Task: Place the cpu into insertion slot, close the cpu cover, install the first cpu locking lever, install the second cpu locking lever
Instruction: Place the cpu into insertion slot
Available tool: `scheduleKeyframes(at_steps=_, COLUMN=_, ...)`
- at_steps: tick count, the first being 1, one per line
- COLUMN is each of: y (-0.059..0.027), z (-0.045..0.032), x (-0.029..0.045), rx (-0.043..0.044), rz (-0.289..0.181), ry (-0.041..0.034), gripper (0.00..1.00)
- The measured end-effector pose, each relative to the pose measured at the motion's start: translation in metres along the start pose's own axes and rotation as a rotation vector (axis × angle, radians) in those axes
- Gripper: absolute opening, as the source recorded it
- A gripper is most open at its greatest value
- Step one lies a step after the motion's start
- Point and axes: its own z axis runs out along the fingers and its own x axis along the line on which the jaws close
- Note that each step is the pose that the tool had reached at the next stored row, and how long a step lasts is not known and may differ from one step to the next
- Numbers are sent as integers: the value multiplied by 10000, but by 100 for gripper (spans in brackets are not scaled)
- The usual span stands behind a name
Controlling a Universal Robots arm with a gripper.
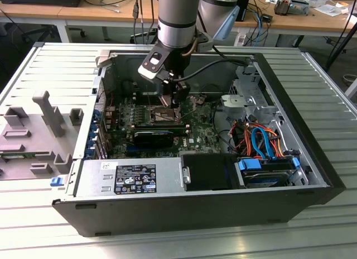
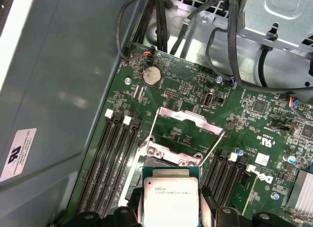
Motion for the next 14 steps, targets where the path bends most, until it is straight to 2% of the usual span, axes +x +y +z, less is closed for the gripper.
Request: scheduleKeyframes(at_steps=14, y=0, z=6, x=0, rx=-4, rz=237, ry=3, gripper=55)
